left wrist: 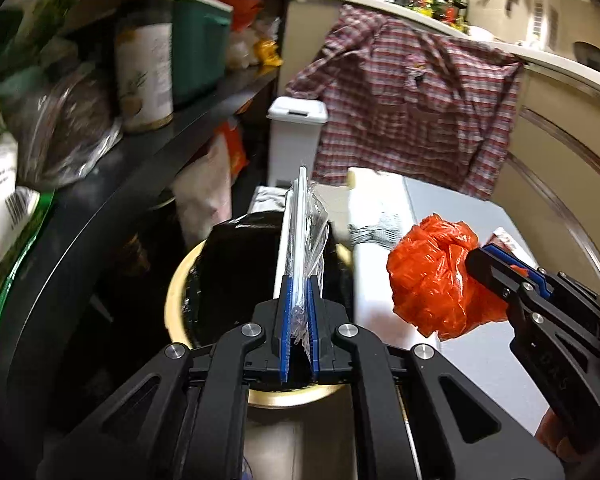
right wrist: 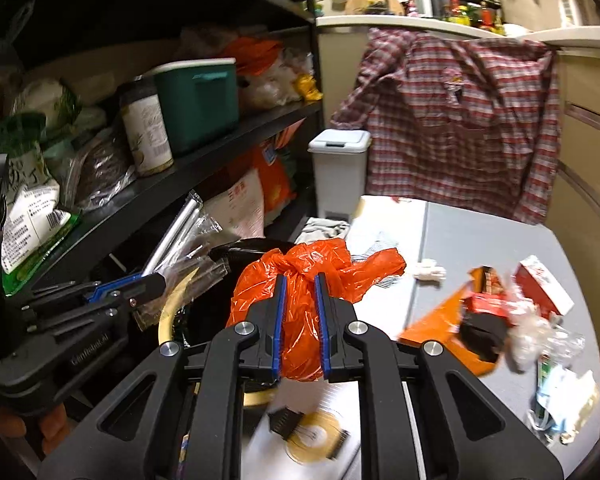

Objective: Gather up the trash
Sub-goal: 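Carry both items over the black-lined bin and open both grippers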

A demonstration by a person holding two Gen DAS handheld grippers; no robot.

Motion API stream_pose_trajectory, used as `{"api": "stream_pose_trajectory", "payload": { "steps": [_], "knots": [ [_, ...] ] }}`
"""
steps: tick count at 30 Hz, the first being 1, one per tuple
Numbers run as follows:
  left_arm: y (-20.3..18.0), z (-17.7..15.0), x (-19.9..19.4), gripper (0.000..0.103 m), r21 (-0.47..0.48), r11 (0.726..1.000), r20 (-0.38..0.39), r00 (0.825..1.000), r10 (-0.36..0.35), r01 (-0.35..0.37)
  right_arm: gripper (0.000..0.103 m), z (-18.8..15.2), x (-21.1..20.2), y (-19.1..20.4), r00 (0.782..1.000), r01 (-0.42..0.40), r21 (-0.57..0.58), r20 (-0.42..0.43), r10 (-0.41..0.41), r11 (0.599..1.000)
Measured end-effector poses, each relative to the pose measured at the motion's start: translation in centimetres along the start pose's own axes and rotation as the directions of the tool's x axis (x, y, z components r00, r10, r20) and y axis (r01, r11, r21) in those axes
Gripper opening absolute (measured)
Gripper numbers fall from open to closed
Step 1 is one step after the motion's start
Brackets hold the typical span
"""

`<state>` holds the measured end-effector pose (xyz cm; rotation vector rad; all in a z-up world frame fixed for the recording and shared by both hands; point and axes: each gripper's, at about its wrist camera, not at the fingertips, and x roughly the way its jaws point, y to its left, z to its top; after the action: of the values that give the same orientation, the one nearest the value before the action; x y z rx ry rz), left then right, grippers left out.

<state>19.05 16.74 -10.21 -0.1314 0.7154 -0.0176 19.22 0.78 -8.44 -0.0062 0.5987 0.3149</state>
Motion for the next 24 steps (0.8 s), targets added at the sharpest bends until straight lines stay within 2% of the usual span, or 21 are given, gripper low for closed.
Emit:
{"api": "stream_pose_trajectory", "payload": {
  "steps": [7,18,21,22,23,24],
  "knots": [
    [1.7,-0.8,2.7,0.007,-0.005,0.998,-0.032,0.997,0.069,-0.069,0.014,-0.3,4.3,1.4,0.998,-0.015,-0.01,-0.056,0.014,1.0],
    [2.9,-1.4,5.6,0.007,-0.002,0.993,-0.063,0.991,0.114,-0.114,0.015,-1.2,8.4,1.5,0.993,-0.013,0.005,-0.116,0.013,1.0],
    [3.0,-1.5,6.2,0.009,0.0,0.992,-0.077,0.99,0.122,-0.123,0.02,-1.2,9.1,1.5,0.992,-0.013,0.01,-0.124,0.015,1.0],
    [3.1,-1.4,6.3,0.014,0.0,0.991,-0.08,0.987,0.136,-0.137,0.026,-1.1,9.2,1.4,0.992,-0.015,0.015,-0.127,0.017,1.0],
    [3.2,-1.4,6.4,0.035,-0.005,0.988,-0.081,0.985,0.151,-0.152,0.029,-1.0,9.3,1.3,0.992,-0.013,0.022,-0.126,0.016,1.0],
    [3.4,-1.4,6.3,0.067,-0.016,0.984,-0.073,0.982,0.173,-0.175,0.035,-1.0,9.3,1.4,0.992,-0.012,0.024,-0.122,0.015,1.0]
  ]
}}
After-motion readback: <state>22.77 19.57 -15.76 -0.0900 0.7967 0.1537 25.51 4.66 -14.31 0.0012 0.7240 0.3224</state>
